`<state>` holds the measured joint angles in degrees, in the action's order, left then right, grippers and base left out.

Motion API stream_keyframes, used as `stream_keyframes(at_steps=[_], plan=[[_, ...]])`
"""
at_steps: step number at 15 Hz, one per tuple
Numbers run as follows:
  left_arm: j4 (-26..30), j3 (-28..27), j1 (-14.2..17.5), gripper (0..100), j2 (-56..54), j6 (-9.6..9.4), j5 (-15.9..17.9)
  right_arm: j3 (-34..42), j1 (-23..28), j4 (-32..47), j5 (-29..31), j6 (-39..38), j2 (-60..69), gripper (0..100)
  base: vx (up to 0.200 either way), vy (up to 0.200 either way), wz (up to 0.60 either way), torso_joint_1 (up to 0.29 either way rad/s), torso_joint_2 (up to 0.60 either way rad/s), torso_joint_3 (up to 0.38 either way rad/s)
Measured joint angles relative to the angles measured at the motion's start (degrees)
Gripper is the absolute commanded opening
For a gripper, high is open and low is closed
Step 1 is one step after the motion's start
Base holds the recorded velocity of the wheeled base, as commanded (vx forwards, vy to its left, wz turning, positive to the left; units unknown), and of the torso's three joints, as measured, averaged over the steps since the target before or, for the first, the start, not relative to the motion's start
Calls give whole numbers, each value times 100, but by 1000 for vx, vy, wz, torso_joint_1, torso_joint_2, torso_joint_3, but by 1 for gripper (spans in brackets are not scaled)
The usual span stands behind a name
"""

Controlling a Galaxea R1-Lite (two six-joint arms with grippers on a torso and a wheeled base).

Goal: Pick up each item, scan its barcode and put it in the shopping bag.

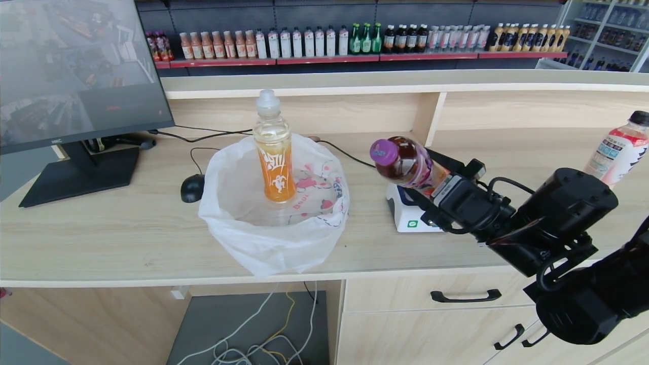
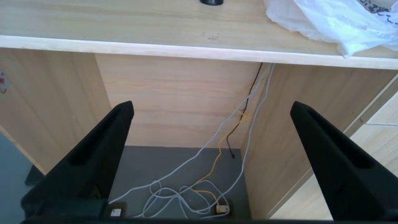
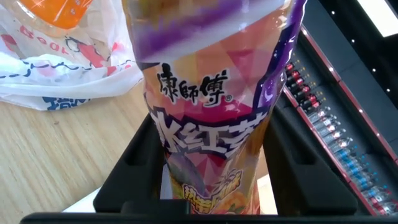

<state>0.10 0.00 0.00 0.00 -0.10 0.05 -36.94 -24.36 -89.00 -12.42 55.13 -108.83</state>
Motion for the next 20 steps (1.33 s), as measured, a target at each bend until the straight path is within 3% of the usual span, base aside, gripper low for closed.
stream_keyframes(at_steps=[8, 12, 20], plan=[[0, 0, 0, 100, 0, 0, -5, -112, -76, -34, 41, -66, -32, 0, 0, 0, 0, 0, 0, 0], [0, 0, 0, 100, 0, 0, -5, -575, -146, -88, 165, -430, -35, 0, 0, 0, 0, 0, 0, 0], [0, 0, 0, 100, 0, 2, -2, -875, -364, -91, 741, -2639, -2, 0, 0, 0, 0, 0, 0, 0]])
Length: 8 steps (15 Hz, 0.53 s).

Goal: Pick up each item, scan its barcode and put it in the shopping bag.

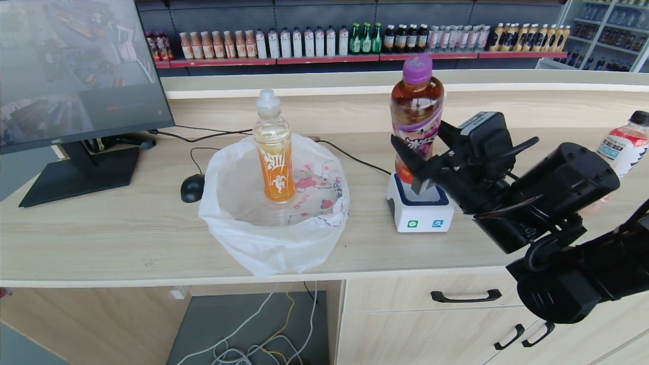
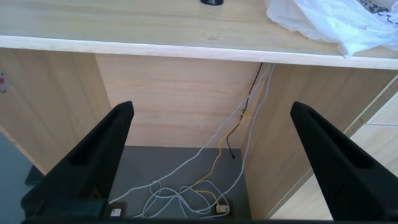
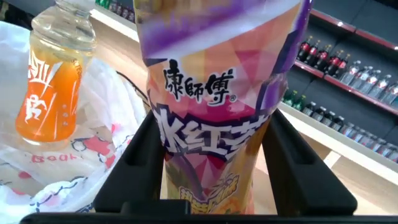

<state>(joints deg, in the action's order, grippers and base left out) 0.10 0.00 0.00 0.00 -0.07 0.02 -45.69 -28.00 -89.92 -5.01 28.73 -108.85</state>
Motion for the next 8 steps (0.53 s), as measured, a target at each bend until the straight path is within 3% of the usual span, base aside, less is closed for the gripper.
stream_keyframes(at_steps=[2, 8], plan=[[0, 0, 0, 100, 0, -2, 0, 7, -9, 0, 17, -805, 94, 0, 0, 0, 0, 0, 0, 0], [0, 0, 0, 100, 0, -2, 0, 145, -5, -7, 9, -2217, 560, 0, 0, 0, 0, 0, 0, 0]])
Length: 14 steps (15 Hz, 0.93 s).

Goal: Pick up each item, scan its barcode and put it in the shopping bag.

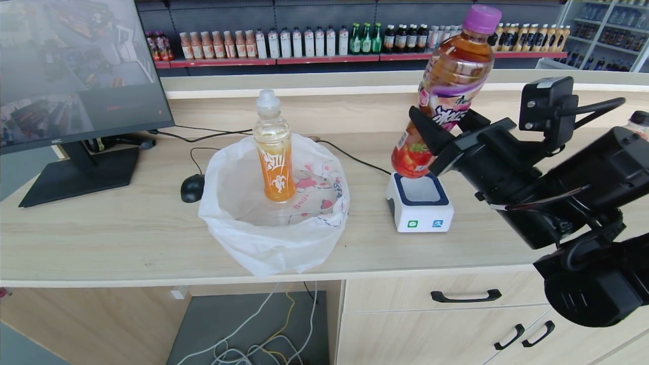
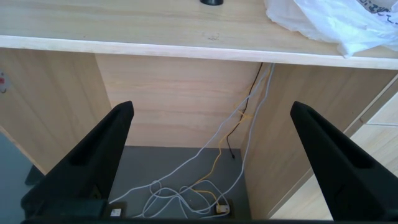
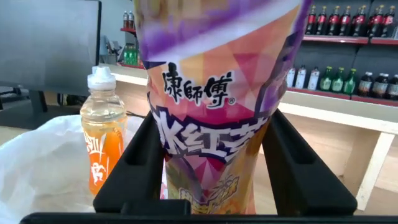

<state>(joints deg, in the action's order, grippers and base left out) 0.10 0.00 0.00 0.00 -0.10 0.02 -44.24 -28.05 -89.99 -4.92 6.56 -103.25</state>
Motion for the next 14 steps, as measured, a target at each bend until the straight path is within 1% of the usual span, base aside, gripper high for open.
stream_keyframes(at_steps=[3, 8, 13, 14], plan=[[0, 0, 0, 100, 0, 0, 2, 277, 7, -2, -5, -262, 367, 0, 0, 0, 0, 0, 0, 0], [0, 0, 0, 100, 0, 0, 2, 833, -2, -2, 20, -402, 811, 0, 0, 0, 0, 0, 0, 0], [0, 0, 0, 100, 0, -9, 2, 1153, 55, 9, 24, -421, 937, 0, 0, 0, 0, 0, 0, 0], [0, 0, 0, 100, 0, -9, 2, 1169, 55, 7, 22, -421, 951, 0, 0, 200, 0, 2, 2, -2]])
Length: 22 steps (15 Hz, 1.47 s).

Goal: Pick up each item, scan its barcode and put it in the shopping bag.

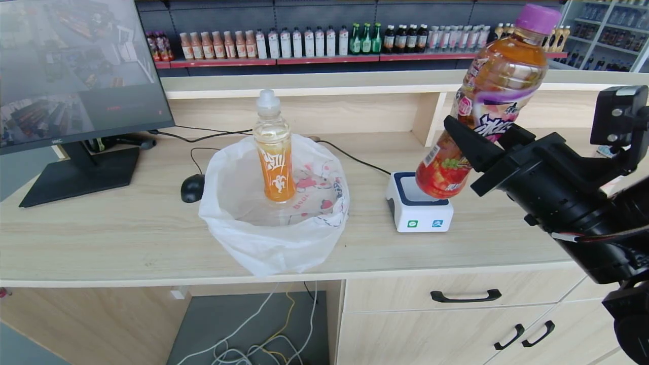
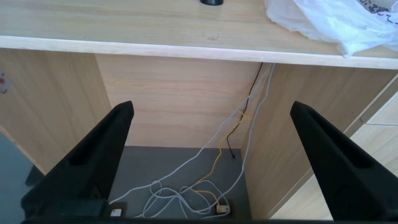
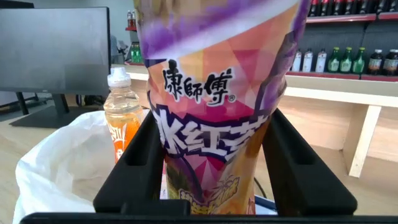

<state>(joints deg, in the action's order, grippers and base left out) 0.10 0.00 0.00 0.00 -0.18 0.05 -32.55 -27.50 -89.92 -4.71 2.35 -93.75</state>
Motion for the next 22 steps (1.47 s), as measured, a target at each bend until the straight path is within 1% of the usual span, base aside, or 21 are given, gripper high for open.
stream_keyframes(at_steps=[5, 8, 12, 16, 20, 22], plan=[[-2, 0, 0, 100, 0, 16, -2, -256, 168, -11, 15, 0, 28, 0, 0, 200, 0, 4, 0, 0], [0, 0, 0, 100, 0, 18, -5, -229, 221, -10, -7, -1, 28, 0, 0, 200, 0, 4, 5, 4], [0, 0, 0, 100, 0, 18, -2, -101, 460, 0, 0, -1, 89, 0, 0, 200, 0, -1, 4, 2], [0, 0, -2, 100, 0, -15, 0, -63, 502, -2, -2, -1, 48, 0, 0, 200, 0, 0, 2, 2], [0, 0, -5, 100, 0, -44, 2, -269, 564, 11, -20, 11, -300, 0, 0, 0, 0, 0, 0, 0], [0, 0, 0, 100, 0, -61, 2, -617, 855, -11, 35, 60, -600, 0, 0, 0, 0, 0, 0, 0]])
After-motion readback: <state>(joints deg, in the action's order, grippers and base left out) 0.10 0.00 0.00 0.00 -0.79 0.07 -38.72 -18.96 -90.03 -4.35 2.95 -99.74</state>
